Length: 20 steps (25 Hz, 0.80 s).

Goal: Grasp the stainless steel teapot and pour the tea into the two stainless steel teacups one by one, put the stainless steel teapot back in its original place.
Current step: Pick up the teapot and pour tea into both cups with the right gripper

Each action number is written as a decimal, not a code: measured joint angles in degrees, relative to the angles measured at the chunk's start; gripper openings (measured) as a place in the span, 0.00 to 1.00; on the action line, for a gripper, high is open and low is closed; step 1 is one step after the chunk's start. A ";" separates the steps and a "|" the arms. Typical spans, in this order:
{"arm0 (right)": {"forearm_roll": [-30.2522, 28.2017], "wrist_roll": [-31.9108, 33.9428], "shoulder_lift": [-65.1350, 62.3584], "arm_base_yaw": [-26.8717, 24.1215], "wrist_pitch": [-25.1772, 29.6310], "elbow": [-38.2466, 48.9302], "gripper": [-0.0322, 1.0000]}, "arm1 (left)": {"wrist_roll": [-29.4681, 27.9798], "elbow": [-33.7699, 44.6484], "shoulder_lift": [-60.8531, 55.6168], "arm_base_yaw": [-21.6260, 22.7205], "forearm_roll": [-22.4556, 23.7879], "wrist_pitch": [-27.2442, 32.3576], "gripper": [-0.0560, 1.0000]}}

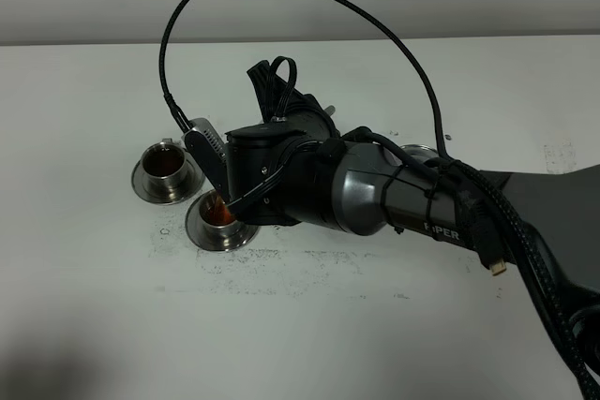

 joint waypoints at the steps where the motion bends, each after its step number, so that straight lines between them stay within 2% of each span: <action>1: -0.08 -0.05 0.00 0.00 0.00 0.00 0.20 | 0.00 0.00 0.00 0.00 0.00 0.00 0.66; 20: -1.09 -2.72 0.00 0.00 0.21 0.00 0.20 | 0.00 0.00 0.00 0.00 0.00 0.00 0.66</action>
